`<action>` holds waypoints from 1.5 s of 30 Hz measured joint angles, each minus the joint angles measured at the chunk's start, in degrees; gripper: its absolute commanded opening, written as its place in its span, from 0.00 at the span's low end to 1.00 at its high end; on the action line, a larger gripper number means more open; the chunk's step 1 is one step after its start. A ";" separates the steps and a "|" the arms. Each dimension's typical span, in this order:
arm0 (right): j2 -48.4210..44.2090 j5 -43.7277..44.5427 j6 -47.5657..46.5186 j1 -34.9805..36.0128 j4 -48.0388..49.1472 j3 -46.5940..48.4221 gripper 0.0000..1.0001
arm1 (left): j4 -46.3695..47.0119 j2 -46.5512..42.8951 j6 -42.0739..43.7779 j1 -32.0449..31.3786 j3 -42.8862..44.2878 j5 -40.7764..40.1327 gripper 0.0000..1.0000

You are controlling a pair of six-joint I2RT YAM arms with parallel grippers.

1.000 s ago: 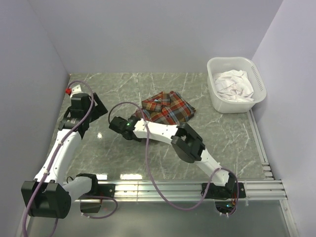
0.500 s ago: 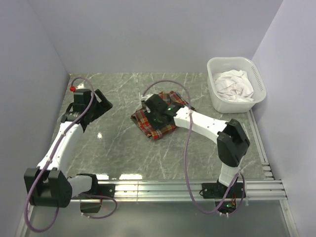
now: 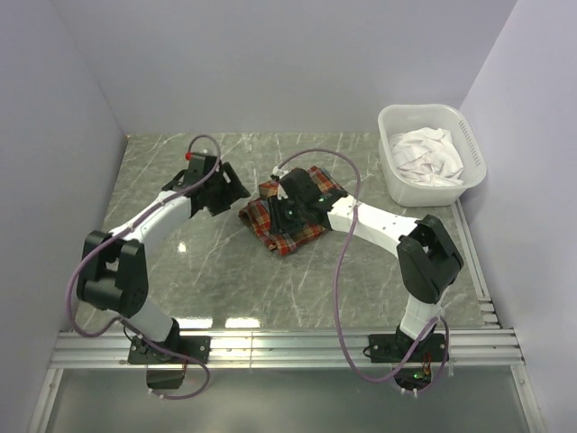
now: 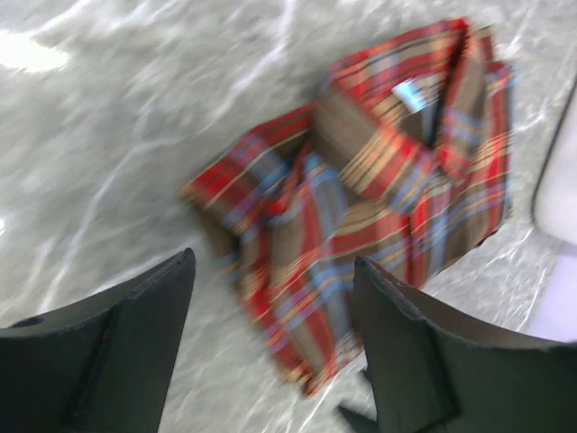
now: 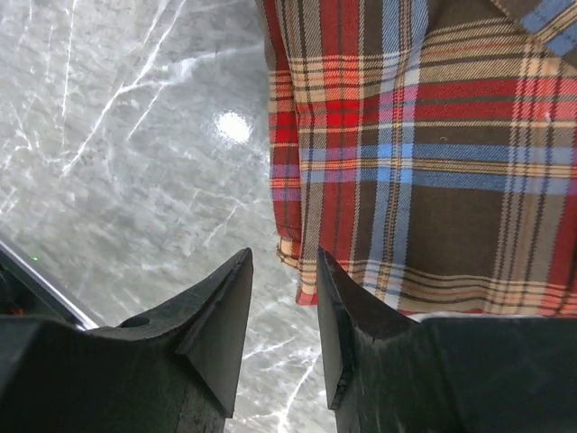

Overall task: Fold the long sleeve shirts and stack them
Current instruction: Fold the shirt

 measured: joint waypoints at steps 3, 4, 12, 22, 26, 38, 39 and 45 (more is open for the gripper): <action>0.02 -1.09 1.62 -0.09 2.08 -1.62 0.42 | 1.75 4.66 -0.09 -2.29 4.50 -1.31 0.67; 0.02 -1.66 2.16 -0.15 2.78 -2.34 0.42 | 2.19 5.42 -0.09 -2.64 5.03 -1.53 0.61; 1.84 -6.58 5.73 -0.96 8.57 -9.49 0.41 | 9.27 10.23 -2.51 -4.72 0.63 -2.21 0.18; 4.46 -10.84 7.08 -3.13 8.76 -12.96 0.40 | 17.40 10.36 -8.17 -4.46 -11.10 -1.77 0.25; 3.32 -10.08 5.62 -3.13 7.52 -12.94 0.42 | 17.09 7.17 -8.09 -4.46 -12.94 -2.45 0.44; 0.52 1.01 -4.63 -0.94 5.11 2.71 0.48 | 17.59 1.22 -9.22 0.13 -14.67 -3.28 0.61; 1.36 1.97 -5.53 -0.44 5.53 4.44 0.48 | 17.59 1.60 -9.35 0.66 -14.67 -3.26 0.56; 9.60 7.50 -10.40 2.51 6.51 11.98 0.49 | 18.62 5.38 -9.51 1.84 -14.56 -1.77 0.52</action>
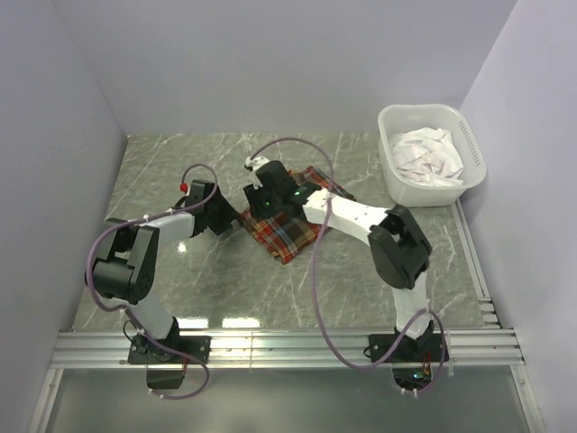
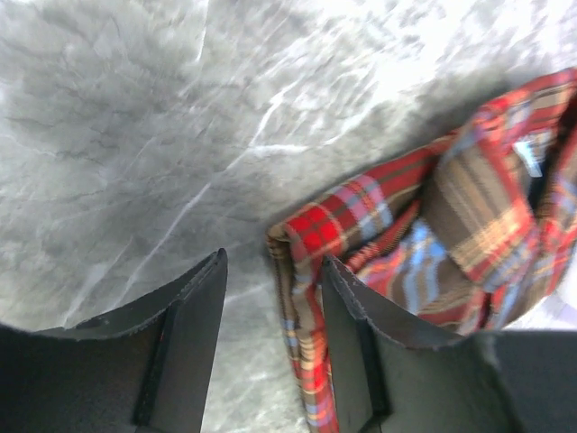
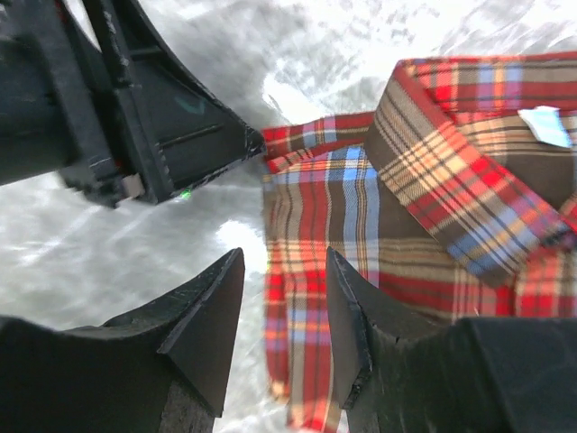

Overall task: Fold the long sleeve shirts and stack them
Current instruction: Fold the shirt

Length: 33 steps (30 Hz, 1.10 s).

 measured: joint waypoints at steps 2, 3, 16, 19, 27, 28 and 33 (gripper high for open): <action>3.32 1.42 -1.25 0.68 -0.33 1.57 0.49 | 0.37 1.46 0.00 0.00 0.02 0.83 0.51; 5.01 1.92 -1.81 0.90 -0.48 2.25 0.49 | 0.76 2.12 -0.17 0.02 0.02 1.57 0.51; 14.73 7.39 -4.96 2.25 -3.08 8.52 0.49 | 7.61 6.51 -1.46 0.15 0.13 4.55 0.10; 15.02 7.80 -4.83 2.43 -3.17 8.61 0.49 | 9.64 6.54 -1.51 0.22 -0.85 5.14 0.01; 13.88 8.13 -2.84 2.60 -2.05 7.23 0.49 | 17.31 6.03 -3.61 0.46 -5.57 8.15 0.00; 13.05 8.31 -2.25 2.62 -1.90 6.49 0.49 | 17.94 5.81 -4.04 0.42 -6.25 8.66 0.00; 10.80 8.90 -0.04 2.75 0.02 4.98 0.49 | 20.90 4.63 -5.97 -0.11 -9.49 10.54 0.00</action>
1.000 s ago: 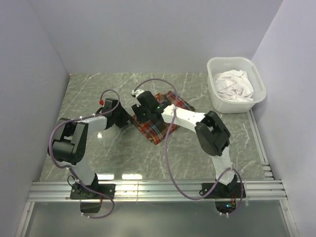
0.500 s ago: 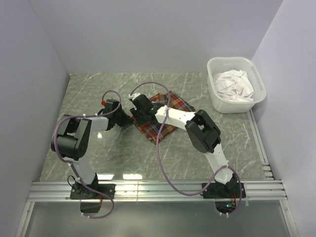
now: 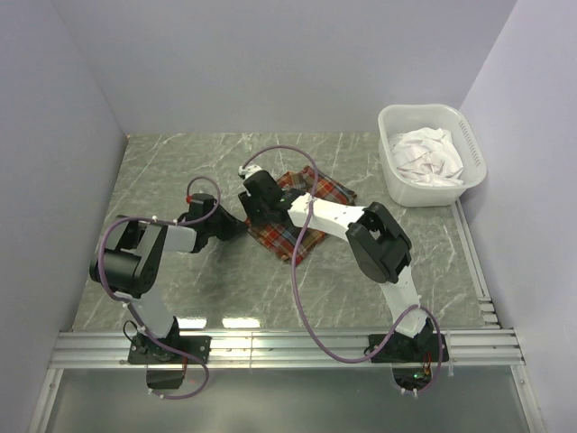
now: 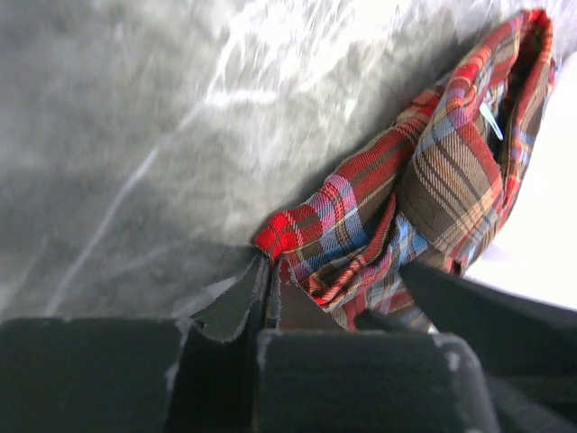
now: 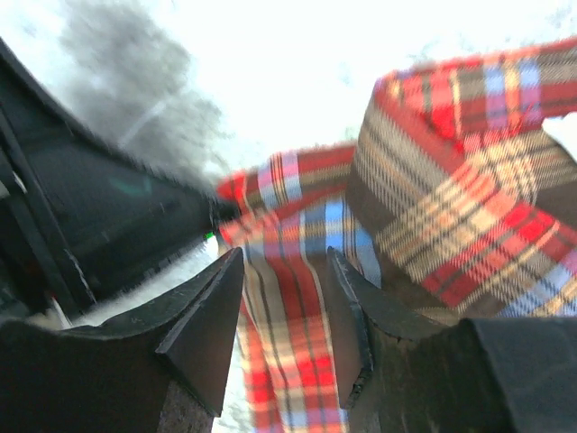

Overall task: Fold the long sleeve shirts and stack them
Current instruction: Fold the shirt

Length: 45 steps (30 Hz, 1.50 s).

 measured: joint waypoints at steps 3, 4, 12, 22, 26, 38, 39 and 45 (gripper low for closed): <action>-0.04 0.02 1.16 0.07 0.90 -0.02 0.49 | 0.85 -0.92 -0.90 -0.35 -1.64 0.42 0.00; -0.04 0.00 1.36 0.11 0.96 -0.09 0.49 | 1.11 -1.29 -1.20 -0.46 -2.27 0.44 0.01; 0.39 -0.50 2.67 1.20 0.46 -0.11 0.49 | 2.21 -3.04 -1.95 -0.72 -4.87 0.57 0.01; 0.98 1.75 2.95 2.64 -0.17 -0.72 0.51 | 2.54 -3.04 -1.99 -0.72 -5.05 0.59 0.01; 2.19 4.81 2.78 3.23 -0.83 -0.68 0.49 | 2.54 -3.04 -1.99 -0.72 -5.05 0.59 0.00; 2.89 7.69 2.56 3.43 -0.79 -0.68 0.00 | 2.54 -3.04 -1.97 -0.72 -5.05 0.59 0.01; 2.82 7.65 2.56 3.43 -0.81 -0.68 0.00 | 2.54 -3.04 -1.95 -0.72 -5.05 0.57 0.01; 1.20 7.41 2.64 3.43 -1.11 -0.70 0.00 | 2.29 -3.26 -1.84 -0.92 -5.05 0.17 0.01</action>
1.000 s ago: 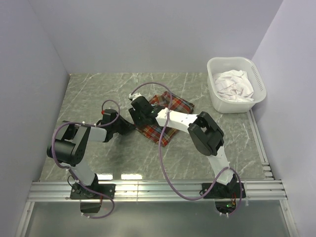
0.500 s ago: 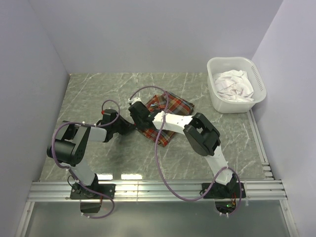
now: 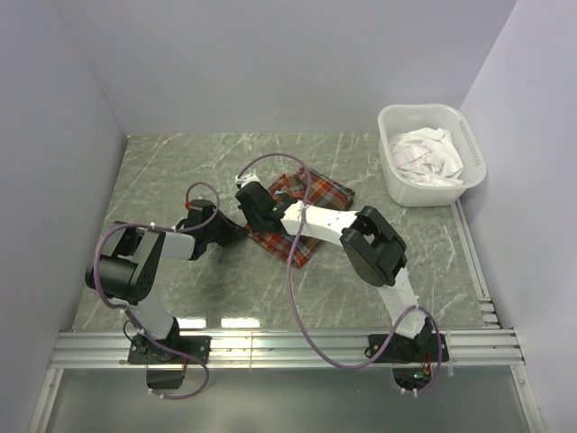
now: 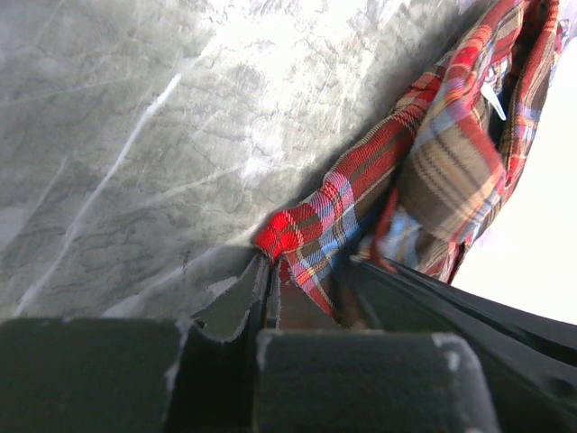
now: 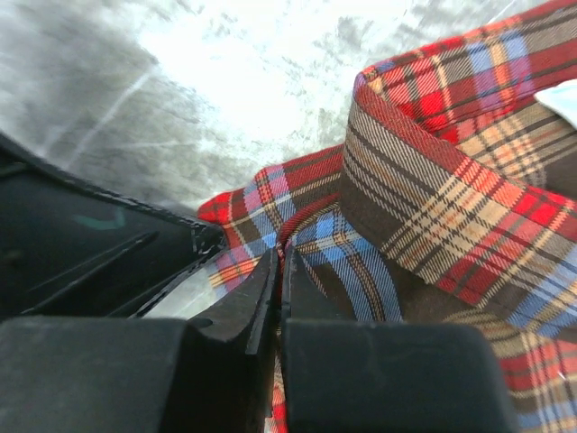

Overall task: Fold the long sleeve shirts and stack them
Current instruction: Fold the shirt

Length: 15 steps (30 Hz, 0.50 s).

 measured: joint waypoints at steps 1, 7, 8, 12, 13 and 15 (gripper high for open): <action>-0.48 -0.07 0.00 0.00 -0.02 -0.02 0.00 | -0.20 -0.13 0.09 -0.09 0.00 -0.22 0.01; -2.86 -0.20 0.20 0.00 0.00 -0.02 0.00 | -1.07 -0.66 0.42 -0.52 0.00 -0.92 0.00; -3.04 -0.26 0.24 0.00 0.00 -0.02 0.00 | -1.16 -0.74 0.42 -0.57 0.00 -1.09 0.01; -3.19 -1.55 0.66 0.00 0.00 -0.02 0.00 | -1.38 -0.87 0.42 -0.70 0.00 -1.36 0.00; -3.19 -1.84 0.76 0.02 0.02 -0.09 0.00 | -1.42 -0.94 0.42 -0.72 0.00 -1.42 0.01; -3.19 -2.86 0.98 0.04 0.17 -0.33 0.00 | -1.57 -1.03 0.42 -0.79 0.00 -1.60 0.01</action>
